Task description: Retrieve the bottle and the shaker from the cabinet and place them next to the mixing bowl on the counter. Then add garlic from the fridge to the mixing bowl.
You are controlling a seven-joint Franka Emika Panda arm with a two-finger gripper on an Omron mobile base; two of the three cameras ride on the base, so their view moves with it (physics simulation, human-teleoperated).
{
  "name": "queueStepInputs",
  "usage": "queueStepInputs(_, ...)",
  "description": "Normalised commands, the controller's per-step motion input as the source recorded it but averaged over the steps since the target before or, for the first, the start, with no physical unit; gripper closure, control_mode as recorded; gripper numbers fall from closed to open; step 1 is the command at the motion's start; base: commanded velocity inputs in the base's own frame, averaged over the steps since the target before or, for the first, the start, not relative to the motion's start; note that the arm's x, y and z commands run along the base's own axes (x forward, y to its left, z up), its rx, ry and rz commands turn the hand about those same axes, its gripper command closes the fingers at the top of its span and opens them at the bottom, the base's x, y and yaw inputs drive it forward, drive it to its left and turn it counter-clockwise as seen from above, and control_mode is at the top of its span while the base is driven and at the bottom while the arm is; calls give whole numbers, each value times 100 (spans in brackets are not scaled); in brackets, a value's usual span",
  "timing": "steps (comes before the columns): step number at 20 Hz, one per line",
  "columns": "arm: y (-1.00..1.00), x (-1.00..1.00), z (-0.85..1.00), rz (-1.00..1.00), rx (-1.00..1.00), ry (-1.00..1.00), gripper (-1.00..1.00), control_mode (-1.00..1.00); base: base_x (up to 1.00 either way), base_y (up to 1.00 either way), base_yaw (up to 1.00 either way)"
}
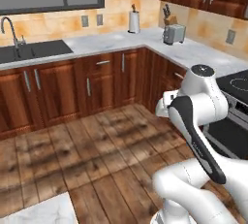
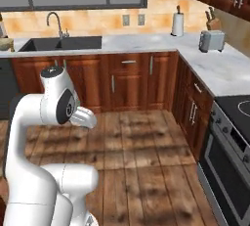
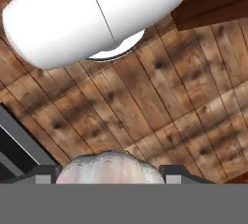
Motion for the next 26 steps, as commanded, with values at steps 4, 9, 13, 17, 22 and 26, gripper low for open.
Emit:
queueStepInputs(4,0,0,0,0,0,0,100,100,64,3,61)
queueStepInputs(9,0,0,0,0,0,0,100,100,89,-59,24)
queueStepInputs(13,0,0,0,0,0,0,100,100,100,-34,9)
queueStepInputs(17,0,0,0,0,0,0,100,100,100,0,8)
queueStepInputs(22,0,0,0,0,0,0,100,100,100,15,9)
queueStepInputs(26,0,0,0,0,0,0,100,100,98,53,6)
